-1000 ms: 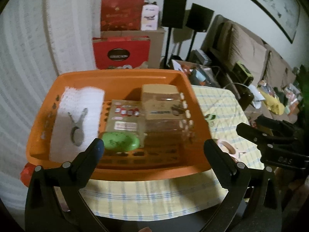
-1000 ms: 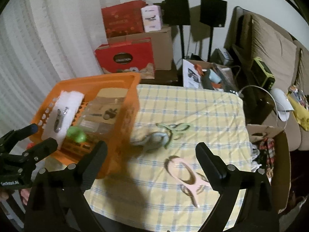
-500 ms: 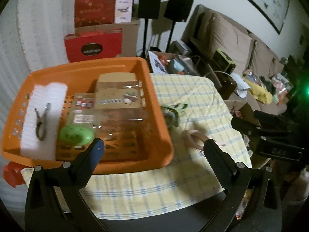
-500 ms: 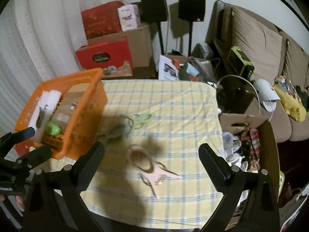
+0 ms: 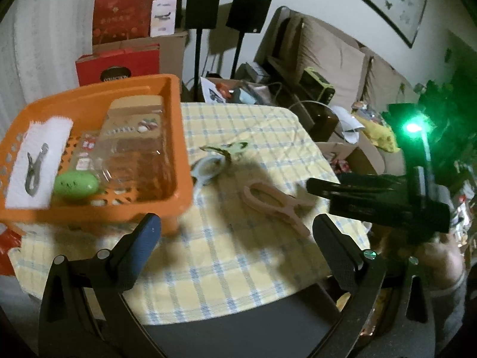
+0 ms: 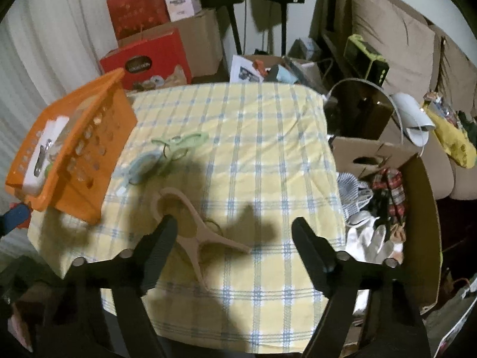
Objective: Organize objects
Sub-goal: 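Move the right gripper to the pink plastic clamp and grasp it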
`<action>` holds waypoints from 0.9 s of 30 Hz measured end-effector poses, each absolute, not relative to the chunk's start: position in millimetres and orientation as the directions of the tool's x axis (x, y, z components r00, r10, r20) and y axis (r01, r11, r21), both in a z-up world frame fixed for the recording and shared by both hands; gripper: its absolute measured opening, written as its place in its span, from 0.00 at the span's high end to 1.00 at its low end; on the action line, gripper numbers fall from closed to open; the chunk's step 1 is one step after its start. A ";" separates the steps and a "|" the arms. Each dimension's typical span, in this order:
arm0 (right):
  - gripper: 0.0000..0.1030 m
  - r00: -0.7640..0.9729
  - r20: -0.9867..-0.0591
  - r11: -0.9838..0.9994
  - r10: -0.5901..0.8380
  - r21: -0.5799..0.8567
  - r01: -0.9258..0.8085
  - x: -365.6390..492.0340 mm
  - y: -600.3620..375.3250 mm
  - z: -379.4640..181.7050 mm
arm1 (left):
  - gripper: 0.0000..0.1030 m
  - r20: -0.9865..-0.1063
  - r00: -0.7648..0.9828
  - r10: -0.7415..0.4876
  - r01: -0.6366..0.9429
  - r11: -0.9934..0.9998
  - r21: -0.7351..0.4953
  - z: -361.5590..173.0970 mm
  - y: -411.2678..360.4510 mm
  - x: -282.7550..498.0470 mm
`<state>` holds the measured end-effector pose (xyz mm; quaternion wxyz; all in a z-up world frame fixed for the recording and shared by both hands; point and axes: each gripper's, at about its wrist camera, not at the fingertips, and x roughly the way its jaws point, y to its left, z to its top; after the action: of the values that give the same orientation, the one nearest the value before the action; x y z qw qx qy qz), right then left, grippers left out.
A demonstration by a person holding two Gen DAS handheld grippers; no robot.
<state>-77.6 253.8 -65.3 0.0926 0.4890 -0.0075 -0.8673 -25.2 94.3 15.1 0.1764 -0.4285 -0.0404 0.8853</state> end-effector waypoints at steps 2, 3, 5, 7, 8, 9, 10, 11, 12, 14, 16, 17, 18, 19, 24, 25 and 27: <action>0.41 -0.488 -0.855 -0.981 -0.174 0.109 0.158 -79.2 253.1 -72.1 | 0.06 -0.743 -0.567 0.356 -0.283 -0.931 -0.230 12.1 98.6 -18.3; 0.45 -0.477 -0.861 -0.980 -0.178 0.112 0.164 -80.3 252.9 -76.4 | 0.10 -0.741 -0.568 0.357 -0.286 -0.931 -0.229 11.1 100.9 -14.5; 0.56 -0.458 -0.869 -0.978 -0.185 0.120 0.168 -82.6 253.1 -82.9 | 0.13 -0.740 -0.567 0.362 -0.293 -0.928 -0.230 9.7 105.1 -9.0; 0.57 -0.444 -0.873 -0.976 -0.200 0.138 0.169 -84.3 254.0 -88.5 | 0.14 -0.743 -0.555 0.374 -0.300 -0.923 -0.240 6.6 108.8 -7.4; 0.57 -0.441 -0.871 -0.973 -0.216 0.154 0.172 -85.2 254.3 -90.0 | 0.19 -0.747 -0.546 0.379 -0.304 -0.921 -0.245 4.2 110.8 -8.0; 0.57 -0.438 -0.869 -0.970 -0.229 0.168 0.173 -86.2 254.7 -90.9 | 0.24 -0.752 -0.536 0.382 -0.305 -0.919 -0.249 1.5 112.5 -9.4; 0.58 -0.436 -0.868 -0.969 -0.237 0.177 0.174 -88.0 254.8 -92.1 | 0.25 -0.758 -0.527 0.384 -0.305 -0.918 -0.254 -2.0 114.7 -10.0; 0.58 -0.434 -0.868 -0.968 -0.240 0.179 0.176 -89.2 254.4 -92.6 | 0.26 -0.762 -0.519 0.388 -0.306 -0.916 -0.258 -4.8 116.5 -10.9; 0.58 -0.432 -0.869 -0.968 -0.240 0.179 0.178 -90.2 254.3 -93.5 | 0.26 -0.769 -0.506 0.391 -0.307 -0.914 -0.264 -8.9 118.9 -12.1; 0.62 -0.423 -0.873 -0.968 -0.241 0.184 0.172 -92.1 256.2 -96.0 | 0.26 -0.777 -0.486 0.400 -0.311 -0.910 -0.274 -14.7 123.8 -13.3; 0.63 -0.417 -0.876 -0.968 -0.243 0.190 0.165 -92.1 259.8 -98.9 | 0.26 -0.788 -0.453 0.418 -0.314 -0.902 -0.298 -22.5 129.8 -16.1; 0.63 -0.418 -0.875 -0.968 -0.245 0.193 0.162 -91.4 262.2 -99.6 | 0.26 -0.793 -0.436 0.426 -0.314 -0.898 -0.309 -25.4 131.5 -18.2; 0.63 -0.419 -0.873 -0.967 -0.249 0.198 0.162 -90.5 264.2 -99.9 | 0.26 -0.796 -0.419 0.436 -0.316 -0.892 -0.322 -28.6 134.4 -19.7; 0.63 -0.419 -0.873 -0.966 -0.251 0.200 0.162 -89.3 266.9 -100.4 | 0.26 -0.802 -0.400 0.444 -0.317 -0.888 -0.333 -32.7 138.1 -21.4; 0.63 -0.421 -0.869 -0.963 -0.261 0.205 0.174 -87.3 271.4 -101.1 | 0.26 -0.820 -0.338 0.461 -0.315 -0.877 -0.363 -49.4 154.6 -31.8; 0.64 -0.417 -0.869 -0.961 -0.267 0.208 0.183 -86.4 270.8 -101.0 | 0.26 -0.823 -0.328 0.463 -0.314 -0.875 -0.368 -52.9 158.2 -33.9; 0.68 -0.399 -0.871 -0.955 -0.285 0.222 0.198 -84.5 269.1 -101.9 | 0.26 -0.831 -0.321 0.454 -0.317 -0.878 -0.358 -57.2 164.0 -37.8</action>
<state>-84.5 269.1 -101.9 0.1446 0.5287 -0.0414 -0.8354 -37.8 164.0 -57.2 0.2381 -0.5319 -0.0644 0.8101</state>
